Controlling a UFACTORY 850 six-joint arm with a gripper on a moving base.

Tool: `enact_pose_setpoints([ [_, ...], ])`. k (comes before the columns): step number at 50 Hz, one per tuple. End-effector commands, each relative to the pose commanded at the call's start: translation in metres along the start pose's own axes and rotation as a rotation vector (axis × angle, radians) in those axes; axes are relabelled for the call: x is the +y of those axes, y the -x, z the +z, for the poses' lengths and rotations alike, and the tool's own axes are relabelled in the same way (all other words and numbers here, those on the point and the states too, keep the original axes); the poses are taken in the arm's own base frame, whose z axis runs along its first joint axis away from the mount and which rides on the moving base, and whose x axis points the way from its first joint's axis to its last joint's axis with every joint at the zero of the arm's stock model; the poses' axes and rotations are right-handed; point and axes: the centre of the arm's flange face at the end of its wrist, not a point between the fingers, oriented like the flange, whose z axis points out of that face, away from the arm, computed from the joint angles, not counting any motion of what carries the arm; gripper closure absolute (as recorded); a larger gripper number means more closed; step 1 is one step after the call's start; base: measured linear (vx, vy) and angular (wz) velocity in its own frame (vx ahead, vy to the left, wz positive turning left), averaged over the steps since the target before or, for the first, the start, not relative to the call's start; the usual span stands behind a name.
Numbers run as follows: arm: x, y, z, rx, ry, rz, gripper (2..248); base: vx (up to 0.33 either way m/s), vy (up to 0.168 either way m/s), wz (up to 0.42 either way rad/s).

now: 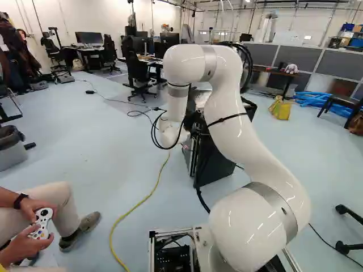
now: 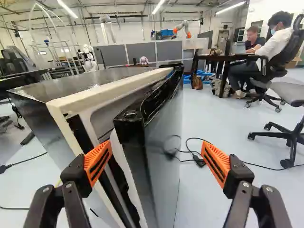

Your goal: Grab a drink from the fridge

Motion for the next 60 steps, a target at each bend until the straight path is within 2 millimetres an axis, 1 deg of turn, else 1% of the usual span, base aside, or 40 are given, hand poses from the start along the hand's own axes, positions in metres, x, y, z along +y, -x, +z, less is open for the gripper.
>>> enact_pose_setpoints([
  [23, 0.029, -0.003, -0.015, -0.006, 0.019, -0.044, 3, 0.000, 0.000, 0.000],
  [60, 0.067, -0.010, -0.032, 0.045, 0.067, -0.097, 3, 0.000, 0.000, 0.000],
])
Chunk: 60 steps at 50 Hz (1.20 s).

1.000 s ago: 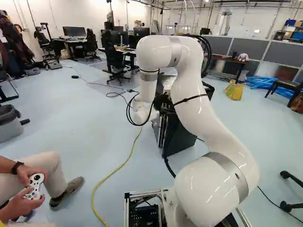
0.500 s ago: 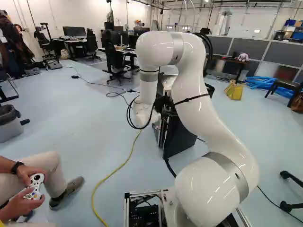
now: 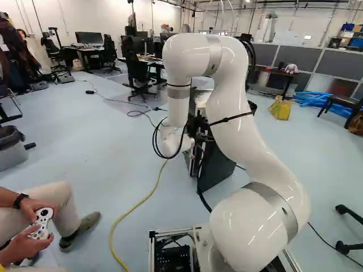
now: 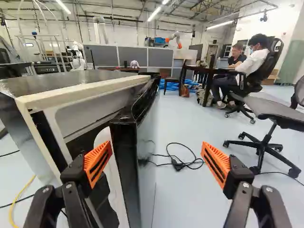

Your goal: Grab a drink from the fridge

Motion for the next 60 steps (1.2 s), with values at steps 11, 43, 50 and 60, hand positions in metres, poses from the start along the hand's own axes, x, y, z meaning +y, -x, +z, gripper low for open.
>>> enact_pose_setpoints([
  [11, 0.012, -0.001, -0.004, 0.011, 0.022, -0.015, 3, 0.000, 0.000, 0.000],
  [43, 0.048, -0.003, -0.012, 0.044, 0.109, -0.061, 3, 0.000, 0.000, 0.000],
  [50, 0.056, -0.004, -0.012, 0.052, 0.134, -0.069, 3, 0.000, 0.000, 0.000],
  [60, 0.065, -0.005, -0.009, 0.062, 0.175, -0.078, 3, 0.000, 0.000, 0.000],
])
